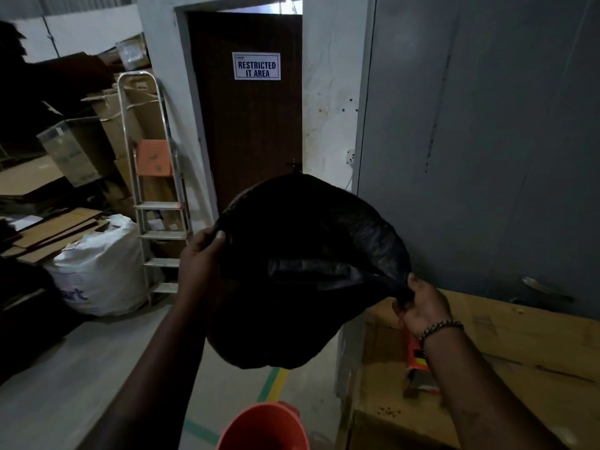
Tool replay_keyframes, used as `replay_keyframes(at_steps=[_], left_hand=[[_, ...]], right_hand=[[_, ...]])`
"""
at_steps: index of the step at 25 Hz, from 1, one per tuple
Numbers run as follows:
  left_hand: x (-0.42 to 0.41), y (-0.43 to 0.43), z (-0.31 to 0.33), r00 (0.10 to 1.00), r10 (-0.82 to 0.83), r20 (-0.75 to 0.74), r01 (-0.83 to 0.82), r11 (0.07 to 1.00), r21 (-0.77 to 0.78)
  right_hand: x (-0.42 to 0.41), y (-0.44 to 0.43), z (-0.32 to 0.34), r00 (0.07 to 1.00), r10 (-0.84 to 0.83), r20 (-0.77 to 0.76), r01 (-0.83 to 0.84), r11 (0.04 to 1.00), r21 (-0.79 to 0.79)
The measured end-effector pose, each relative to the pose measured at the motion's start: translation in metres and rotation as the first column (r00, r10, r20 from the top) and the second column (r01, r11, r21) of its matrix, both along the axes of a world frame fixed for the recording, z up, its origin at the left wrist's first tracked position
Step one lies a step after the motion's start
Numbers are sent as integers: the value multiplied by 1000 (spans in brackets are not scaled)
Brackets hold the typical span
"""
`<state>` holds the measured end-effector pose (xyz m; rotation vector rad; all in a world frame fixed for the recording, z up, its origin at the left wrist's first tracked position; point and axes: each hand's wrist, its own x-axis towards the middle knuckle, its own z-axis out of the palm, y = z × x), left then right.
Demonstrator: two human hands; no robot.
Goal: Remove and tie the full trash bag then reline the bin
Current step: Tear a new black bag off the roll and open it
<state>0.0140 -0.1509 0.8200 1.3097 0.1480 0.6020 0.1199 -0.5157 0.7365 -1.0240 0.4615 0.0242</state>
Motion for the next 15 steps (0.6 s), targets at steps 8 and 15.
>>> replay_keyframes(at_steps=[8, 15], left_hand=[[-12, 47, -18, 973, 66, -220, -40, 992, 122], [-14, 83, -24, 959, -258, -118, 157, 830, -535]], right_hand=[[-18, 23, -7, 988, -140, -58, 137, 990, -45], [-16, 33, -34, 970, -225, -94, 177, 915, -361]])
